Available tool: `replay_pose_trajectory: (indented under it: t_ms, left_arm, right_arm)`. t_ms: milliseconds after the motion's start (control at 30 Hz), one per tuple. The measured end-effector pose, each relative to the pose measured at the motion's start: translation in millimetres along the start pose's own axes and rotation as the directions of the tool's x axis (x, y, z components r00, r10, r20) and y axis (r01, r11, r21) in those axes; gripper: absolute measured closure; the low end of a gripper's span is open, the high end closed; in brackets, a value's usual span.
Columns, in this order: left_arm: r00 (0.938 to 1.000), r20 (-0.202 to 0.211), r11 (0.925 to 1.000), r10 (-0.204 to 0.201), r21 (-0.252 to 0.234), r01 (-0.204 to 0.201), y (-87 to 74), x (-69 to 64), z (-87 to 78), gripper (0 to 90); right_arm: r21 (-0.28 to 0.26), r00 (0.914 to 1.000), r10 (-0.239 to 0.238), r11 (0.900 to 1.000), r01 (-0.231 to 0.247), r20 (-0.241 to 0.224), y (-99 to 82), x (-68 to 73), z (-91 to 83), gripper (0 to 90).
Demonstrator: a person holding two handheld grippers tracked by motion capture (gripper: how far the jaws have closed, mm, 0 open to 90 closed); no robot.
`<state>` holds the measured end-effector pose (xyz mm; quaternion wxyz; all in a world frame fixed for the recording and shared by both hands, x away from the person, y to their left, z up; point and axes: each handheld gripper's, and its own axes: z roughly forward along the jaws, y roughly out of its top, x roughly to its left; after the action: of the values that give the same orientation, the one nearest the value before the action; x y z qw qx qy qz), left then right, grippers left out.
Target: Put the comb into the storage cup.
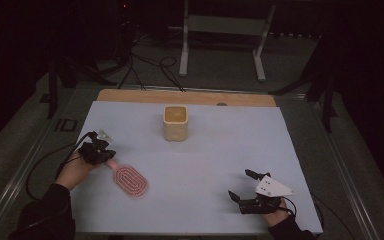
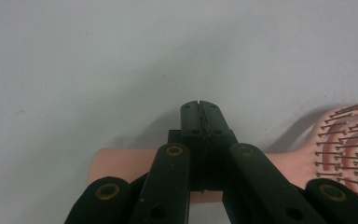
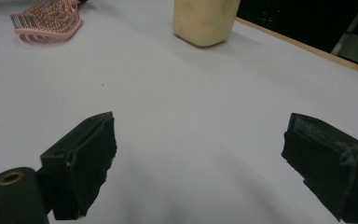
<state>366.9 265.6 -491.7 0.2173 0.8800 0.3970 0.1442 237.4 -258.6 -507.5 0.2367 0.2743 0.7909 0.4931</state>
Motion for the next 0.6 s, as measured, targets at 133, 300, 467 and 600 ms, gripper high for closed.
replay_pose_trajectory:
  t_ms: [133, 300, 467, 600]
  left_arm:
    - [0.9999, 0.005, 0.9999, -0.013, 0.004, 0.013, -8.6, -0.1, -4.4, 89.8]
    - [0.9992, 0.01, 0.9992, -0.039, 0.007, 0.039, -24.8, -2.5, -11.4, 89.8]
    - [0.9979, 0.011, 0.998, -0.063, 0.003, 0.063, -42.4, -9.0, -22.1, 89.8]
    - [0.9977, 0.008, 0.9977, -0.068, 0.005, 0.068, -55.9, -13.6, -31.2, 89.8]
  right_arm:
    - [0.001, 1.0, 0.0, 1.0, 0.0, 0.001, -0.1, 0.1, -0.4, 9.3]
    - [0.003, 1.0, 0.0, 1.0, 0.0, 0.002, 0.1, 0.3, 0.0, 9.3]
    - [0.003, 1.0, 0.003, 1.0, -0.003, 0.007, 0.1, -0.2, 0.3, 9.3]
    - [0.004, 1.0, -0.001, 1.0, 0.001, 0.005, 0.4, -0.1, 0.9, 9.3]
